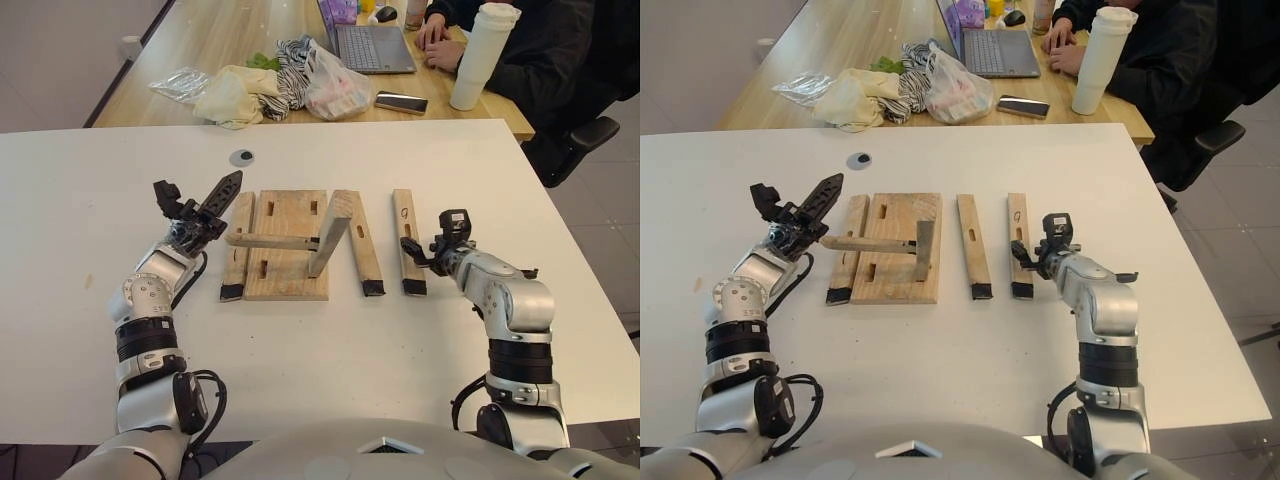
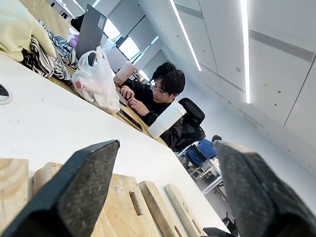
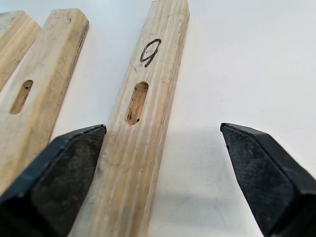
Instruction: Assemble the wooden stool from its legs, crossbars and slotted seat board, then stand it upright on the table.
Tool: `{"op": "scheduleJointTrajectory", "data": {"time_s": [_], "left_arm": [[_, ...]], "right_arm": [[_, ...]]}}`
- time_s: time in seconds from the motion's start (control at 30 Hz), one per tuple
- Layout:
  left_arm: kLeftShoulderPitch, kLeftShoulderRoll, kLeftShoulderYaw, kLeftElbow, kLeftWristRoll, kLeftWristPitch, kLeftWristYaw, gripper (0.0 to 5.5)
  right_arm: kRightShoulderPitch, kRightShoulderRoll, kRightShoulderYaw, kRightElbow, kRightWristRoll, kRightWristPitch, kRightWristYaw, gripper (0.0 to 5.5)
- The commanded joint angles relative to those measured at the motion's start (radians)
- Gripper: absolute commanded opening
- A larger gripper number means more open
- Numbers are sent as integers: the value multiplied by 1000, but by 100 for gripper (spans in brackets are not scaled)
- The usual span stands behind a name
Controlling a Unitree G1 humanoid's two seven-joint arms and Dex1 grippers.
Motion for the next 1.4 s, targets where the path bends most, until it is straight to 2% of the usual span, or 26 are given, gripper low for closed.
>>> {"op": "scheduleJointTrajectory", "data": {"time_s": [0.03,0.3,0.4,0.47,0.53,0.63,0.77,0.9,1.07,1.27,1.4], "left_arm": [[-7,10,-10,1,10,8,12,353],[-1,3,-6,-4,6,-2,19,353],[-10,6,-10,-17,28,-38,37,353],[-50,35,-42,-39,75,-82,36,353],[-94,67,-107,-72,133,-126,-16,353],[-223,71,-196,-96,165,-129,-72,353],[-335,-33,-271,-127,105,-32,-63,353],[-347,-122,-279,-199,-43,143,-39,353],[-353,-154,-275,-270,-143,236,-31,353],[-339,-153,-279,-314,-193,256,-53,353],[-330,-147,-275,-327,-223,269,-61,293]], "right_arm": [[29,12,31,-16,8,38,-15,375],[54,-37,135,-47,-35,41,-18,253],[66,-147,208,-13,-115,-30,-14,204],[65,-184,198,-18,-104,-56,21,204],[39,-166,124,-44,-23,-79,76,204],[-78,-165,21,-69,127,-237,232,204],[-226,-124,-99,-82,406,-253,380,203],[-282,-143,-106,-101,592,-192,477,203],[-285,-165,-68,-112,667,-145,506,203],[-298,-149,-117,-80,866,-6,469,203],[-316,-141,-157,-48,951,28,414,203]]}}
